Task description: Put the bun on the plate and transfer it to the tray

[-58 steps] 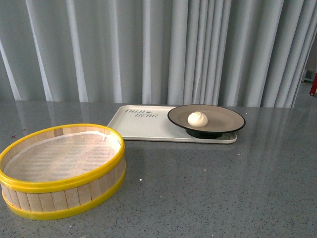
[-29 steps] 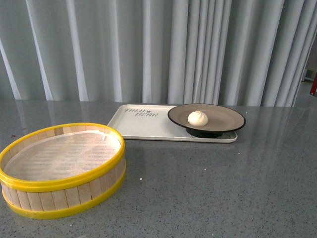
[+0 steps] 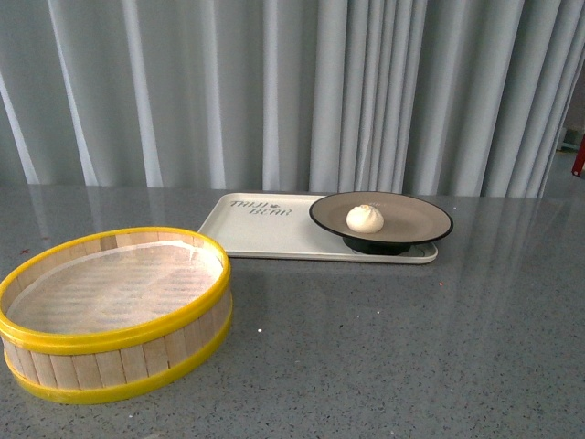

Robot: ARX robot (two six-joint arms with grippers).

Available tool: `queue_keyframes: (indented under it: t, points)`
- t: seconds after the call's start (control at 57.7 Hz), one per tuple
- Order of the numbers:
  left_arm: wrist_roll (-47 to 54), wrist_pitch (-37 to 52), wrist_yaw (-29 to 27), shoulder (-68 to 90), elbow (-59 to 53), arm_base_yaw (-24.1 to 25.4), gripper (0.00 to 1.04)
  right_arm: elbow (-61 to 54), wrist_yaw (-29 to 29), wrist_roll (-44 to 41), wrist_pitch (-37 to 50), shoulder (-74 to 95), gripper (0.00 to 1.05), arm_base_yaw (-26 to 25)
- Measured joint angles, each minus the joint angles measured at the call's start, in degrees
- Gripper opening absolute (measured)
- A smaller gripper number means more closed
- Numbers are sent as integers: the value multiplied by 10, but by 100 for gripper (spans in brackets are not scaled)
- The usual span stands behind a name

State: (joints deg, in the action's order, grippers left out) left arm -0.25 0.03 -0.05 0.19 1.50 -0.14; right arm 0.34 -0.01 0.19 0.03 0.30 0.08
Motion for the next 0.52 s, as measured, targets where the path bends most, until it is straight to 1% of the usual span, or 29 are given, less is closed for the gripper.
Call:
queue_keyframes:
  t: [0.069,0.52]
  points:
    - [0,0,0,0,0,0,98,0,0,-1,0,0,96,0]
    - [0,0,0,0,0,0,98,0,0,0,0,0,96,0]
